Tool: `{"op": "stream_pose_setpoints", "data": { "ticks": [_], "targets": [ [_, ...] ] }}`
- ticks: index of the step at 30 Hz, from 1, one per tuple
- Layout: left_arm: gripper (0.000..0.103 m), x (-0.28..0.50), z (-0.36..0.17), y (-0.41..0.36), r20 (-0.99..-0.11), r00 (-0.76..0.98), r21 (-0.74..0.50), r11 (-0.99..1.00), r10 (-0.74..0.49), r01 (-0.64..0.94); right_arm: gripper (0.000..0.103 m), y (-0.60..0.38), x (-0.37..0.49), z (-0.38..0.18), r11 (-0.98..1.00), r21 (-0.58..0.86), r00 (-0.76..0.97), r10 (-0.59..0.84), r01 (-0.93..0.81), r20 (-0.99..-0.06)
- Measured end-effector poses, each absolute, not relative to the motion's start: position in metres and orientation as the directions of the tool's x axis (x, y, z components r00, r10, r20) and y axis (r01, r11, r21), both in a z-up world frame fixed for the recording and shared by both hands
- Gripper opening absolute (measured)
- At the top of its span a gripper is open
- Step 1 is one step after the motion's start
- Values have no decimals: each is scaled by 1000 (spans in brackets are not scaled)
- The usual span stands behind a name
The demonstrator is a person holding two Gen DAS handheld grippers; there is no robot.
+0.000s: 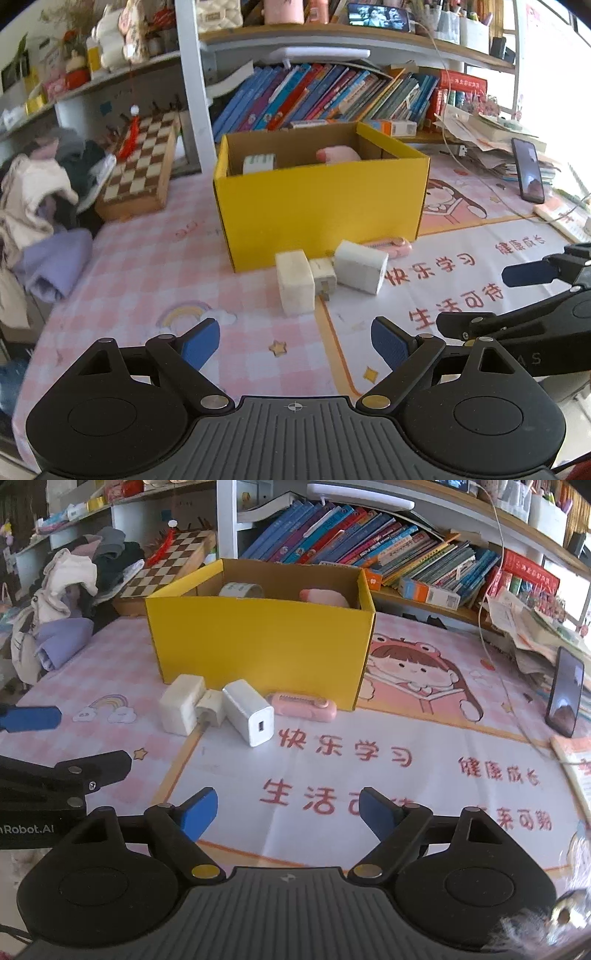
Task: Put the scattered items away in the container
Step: 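Move left gripper to the white charger while right gripper approaches the white adapter, then close left gripper on the white charger while right gripper grasps the white adapter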
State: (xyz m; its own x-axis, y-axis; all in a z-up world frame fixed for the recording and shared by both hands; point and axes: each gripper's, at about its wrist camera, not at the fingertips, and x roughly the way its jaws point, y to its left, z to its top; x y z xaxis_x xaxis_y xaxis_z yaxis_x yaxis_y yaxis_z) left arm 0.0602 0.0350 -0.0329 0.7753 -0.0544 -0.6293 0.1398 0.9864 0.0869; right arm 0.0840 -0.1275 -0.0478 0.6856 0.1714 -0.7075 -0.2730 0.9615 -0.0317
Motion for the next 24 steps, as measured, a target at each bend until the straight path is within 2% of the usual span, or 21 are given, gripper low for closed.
{"op": "stream_pose_setpoints", "data": {
  "ticks": [7, 10, 14, 20, 24],
  "targets": [
    [91, 73, -35, 42, -649, 760, 67, 994, -20, 84, 79, -126, 106, -46, 952, -16, 671, 203, -305, -713],
    [90, 81, -39, 49, -665, 747, 39, 997, -20, 62, 74, -124, 117, -49, 946, 0, 651, 223, -324, -726],
    [88, 89, -42, 50, -678, 735, 25, 998, -30, 64, 60, -121, 131, -54, 935, 14, 620, 246, -354, -745],
    [60, 103, -47, 46, -691, 722, 19, 996, -48, 84, 51, -119, 150, -55, 919, 36, 601, 285, -392, -747],
    [54, 113, -51, 43, -701, 711, 16, 995, -57, 96, 47, -116, 164, -58, 909, 50, 582, 306, -414, -753]
  ]
}}
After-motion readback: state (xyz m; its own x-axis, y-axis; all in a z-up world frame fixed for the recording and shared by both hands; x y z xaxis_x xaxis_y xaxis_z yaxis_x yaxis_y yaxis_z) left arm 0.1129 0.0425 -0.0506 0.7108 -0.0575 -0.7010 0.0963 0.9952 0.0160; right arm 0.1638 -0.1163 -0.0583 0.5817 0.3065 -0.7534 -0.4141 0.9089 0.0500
